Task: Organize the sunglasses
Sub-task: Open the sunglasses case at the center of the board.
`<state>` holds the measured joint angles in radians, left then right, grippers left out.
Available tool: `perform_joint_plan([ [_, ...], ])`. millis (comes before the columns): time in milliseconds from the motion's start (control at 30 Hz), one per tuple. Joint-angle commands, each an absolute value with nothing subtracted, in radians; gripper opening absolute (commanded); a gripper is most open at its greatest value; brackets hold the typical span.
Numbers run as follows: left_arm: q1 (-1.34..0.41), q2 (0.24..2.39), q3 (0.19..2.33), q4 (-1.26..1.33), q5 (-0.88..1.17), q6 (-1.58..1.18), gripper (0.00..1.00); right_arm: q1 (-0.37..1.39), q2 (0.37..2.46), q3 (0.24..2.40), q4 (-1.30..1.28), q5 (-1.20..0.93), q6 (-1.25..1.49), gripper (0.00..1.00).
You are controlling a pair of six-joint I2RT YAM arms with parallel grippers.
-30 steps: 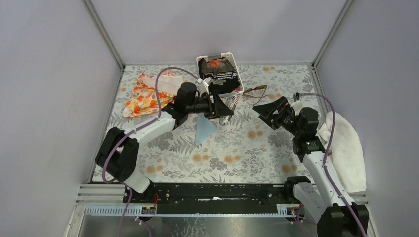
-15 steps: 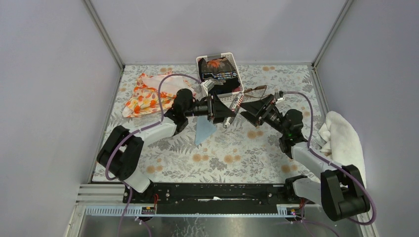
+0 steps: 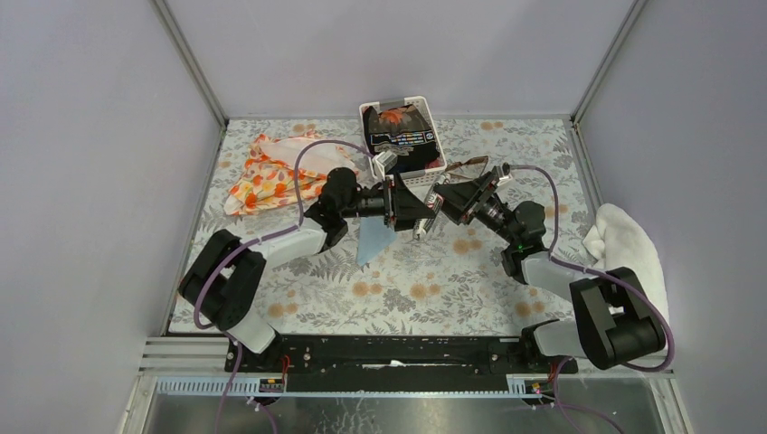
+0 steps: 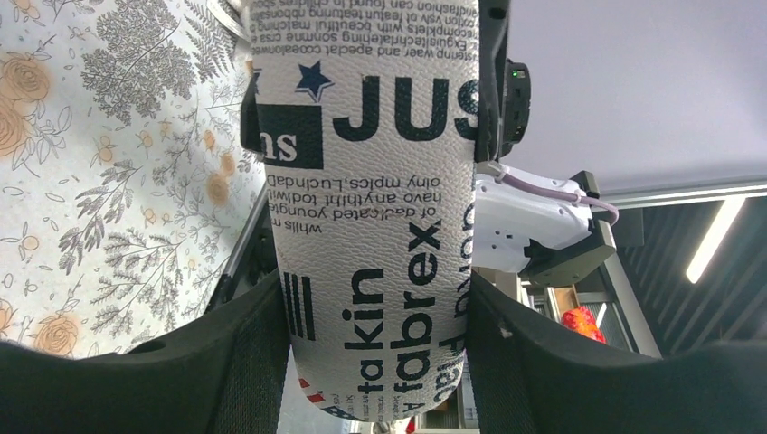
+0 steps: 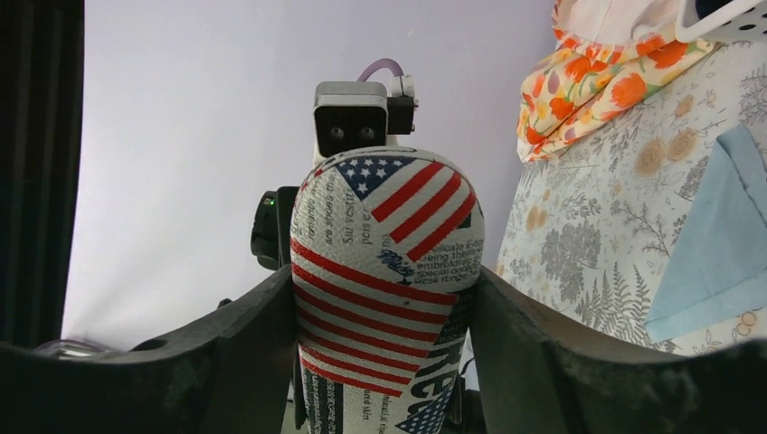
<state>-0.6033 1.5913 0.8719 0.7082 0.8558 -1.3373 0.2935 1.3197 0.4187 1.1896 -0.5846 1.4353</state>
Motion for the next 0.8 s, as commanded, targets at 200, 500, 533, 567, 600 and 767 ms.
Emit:
perform_joint_plan([
  [200, -0.62, 1.642, 0.818, 1.053, 0.801, -1.523, 0.0, 0.314, 1.564, 0.367, 1.715, -0.53, 1.687, 0.22],
  [500, -0.612, 1.716, 0.734, 1.418, 0.751, -1.762, 0.0, 0.316, 1.552, 0.403, 1.715, -0.617, 1.594, 0.06],
  [533, -0.607, 1.712, 0.723, 1.426, 0.741, -1.768, 0.0, 0.316, 1.548, 0.406, 1.715, -0.625, 1.588, 0.06],
  [567, -0.602, 1.707, 0.713, 1.431, 0.731, -1.773, 0.0, 0.316, 1.543, 0.406, 1.715, -0.63, 1.583, 0.05],
  [600, -0.595, 1.702, 0.704, 1.436, 0.724, -1.78, 0.0, 0.315, 1.54, 0.409, 1.715, -0.634, 1.579, 0.05],
  [767, -0.576, 1.686, 0.672, 1.419, 0.699, -1.793, 0.0, 0.316, 1.526, 0.417, 1.716, -0.641, 1.57, 0.0],
])
